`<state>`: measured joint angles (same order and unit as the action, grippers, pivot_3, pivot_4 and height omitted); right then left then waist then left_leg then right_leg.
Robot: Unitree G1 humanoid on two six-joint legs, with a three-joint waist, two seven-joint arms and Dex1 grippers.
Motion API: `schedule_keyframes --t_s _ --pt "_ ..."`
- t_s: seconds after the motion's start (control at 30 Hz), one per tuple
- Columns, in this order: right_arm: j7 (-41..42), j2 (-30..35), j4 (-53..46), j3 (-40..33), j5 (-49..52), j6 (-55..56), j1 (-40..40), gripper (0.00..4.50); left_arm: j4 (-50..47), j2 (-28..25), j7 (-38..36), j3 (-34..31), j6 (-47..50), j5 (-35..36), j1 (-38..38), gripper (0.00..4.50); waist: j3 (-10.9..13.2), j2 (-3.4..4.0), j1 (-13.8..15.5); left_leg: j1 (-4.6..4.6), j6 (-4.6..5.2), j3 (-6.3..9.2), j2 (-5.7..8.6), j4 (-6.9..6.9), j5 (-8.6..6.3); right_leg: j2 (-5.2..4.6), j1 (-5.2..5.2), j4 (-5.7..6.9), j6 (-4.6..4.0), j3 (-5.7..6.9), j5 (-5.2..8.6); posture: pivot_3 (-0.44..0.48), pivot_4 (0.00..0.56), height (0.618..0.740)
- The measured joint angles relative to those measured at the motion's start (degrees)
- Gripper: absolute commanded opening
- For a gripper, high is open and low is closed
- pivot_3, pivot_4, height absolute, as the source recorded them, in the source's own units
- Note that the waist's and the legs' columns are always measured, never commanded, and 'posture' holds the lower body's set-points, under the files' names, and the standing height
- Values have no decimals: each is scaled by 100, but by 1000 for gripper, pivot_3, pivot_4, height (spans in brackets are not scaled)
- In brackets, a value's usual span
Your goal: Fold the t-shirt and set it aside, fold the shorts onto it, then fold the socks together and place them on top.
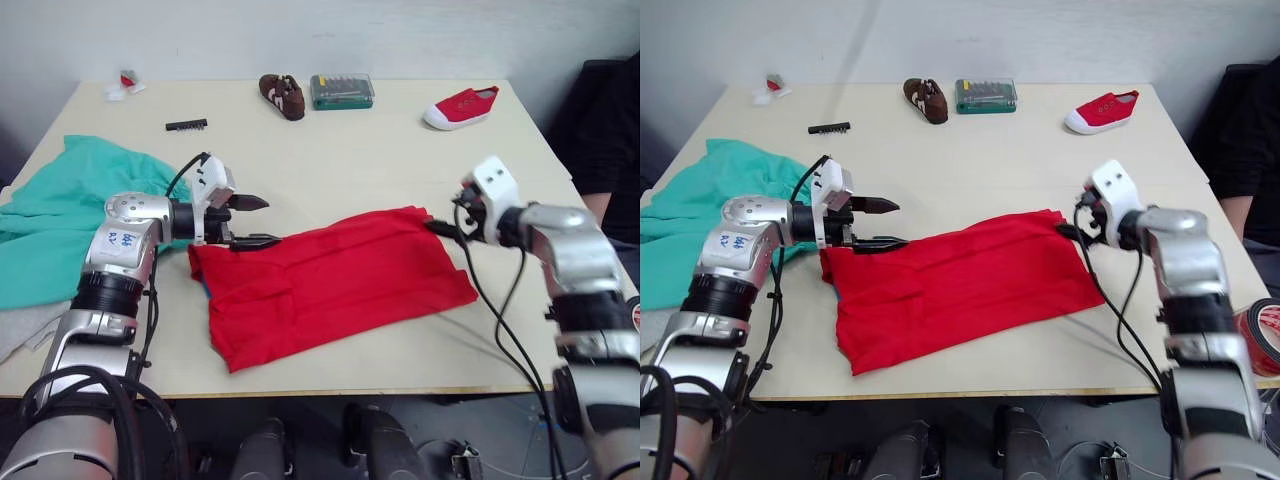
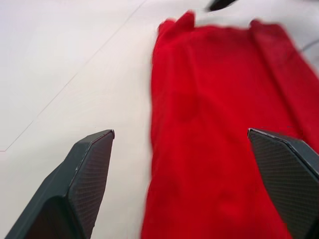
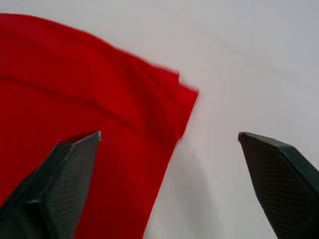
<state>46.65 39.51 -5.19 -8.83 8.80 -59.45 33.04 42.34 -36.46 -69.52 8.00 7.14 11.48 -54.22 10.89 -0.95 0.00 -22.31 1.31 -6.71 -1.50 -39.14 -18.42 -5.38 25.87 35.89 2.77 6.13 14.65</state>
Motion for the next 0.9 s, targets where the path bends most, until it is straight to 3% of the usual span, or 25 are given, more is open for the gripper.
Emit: schedule_keyframes --t_s 0.07,0.17,0.27,0.3,0.4,0.53,0.7,0.8,0.9 --pt "-125 64 -1389 -596 329 -1457 -510 4483 816 104 -87 170 -474 -363 -354 4500 0 0 0 -2 7 -4 2 -2 -1 0 4 -1 4 0 -2 0 150 740" --pt "-314 24 -2594 -1224 627 -2756 -853 4483 1550 284 -123 258 -990 -712 -687 4500 -1 -4 0 5 37 -2 6 -3 -17 -6 2 -15 6 -1 -3 0 150 740" --pt "-690 -764 -3402 -1890 1077 -3201 -1852 4483 2201 391 89 370 -1406 -1110 -872 4500 -15 -28 31 12 49 27 -2 4 -26 0 -22 -28 3 21 -2 0 150 740" --pt "-948 -1169 -3484 -1972 1191 -3277 -2159 4483 2420 432 183 385 -1483 -1230 -880 4500 -12 -22 15 11 50 16 3 3 -25 -4 -15 -20 4 11 -2 0 150 740" --pt "-1656 -1715 -3514 -2296 1397 -3276 -2319 4500 2699 612 257 370 -1620 -1390 -943 3918 -9 -18 -6 10 66 1 22 2 -18 -19 -6 -12 19 4 -13 0 150 740" --pt "-2447 -2297 -3632 -2519 1965 -3275 -2444 4500 2830 639 283 340 -1755 -1557 -1066 2703 -11 -21 -8 11 71 8 24 3 -18 -22 -10 -16 20 -1 -14 0 150 740" --pt "-3498 -2896 -3495 -2676 2741 -3274 -2159 4500 2952 659 402 298 -1771 -1715 -1101 2703 -12 -24 -34 14 70 7 21 3 -18 -18 -13 -13 20 -2 -14 0 150 740" --pt "-4080 -3200 -3323 -2832 3082 -3253 -1974 4500 3012 664 398 256 -1768 -1760 -1118 2174 -17 -31 -38 20 70 7 20 3 -18 -18 -18 -14 20 -2 -14 0 150 740" --pt "-4686 -3362 -3129 -2888 3462 -3182 -1845 3851 3020 665 331 234 -1796 -1819 -1117 1228 -27 -49 -51 22 71 7 18 3 -19 -19 -21 -17 20 -4 -14 0 150 740"
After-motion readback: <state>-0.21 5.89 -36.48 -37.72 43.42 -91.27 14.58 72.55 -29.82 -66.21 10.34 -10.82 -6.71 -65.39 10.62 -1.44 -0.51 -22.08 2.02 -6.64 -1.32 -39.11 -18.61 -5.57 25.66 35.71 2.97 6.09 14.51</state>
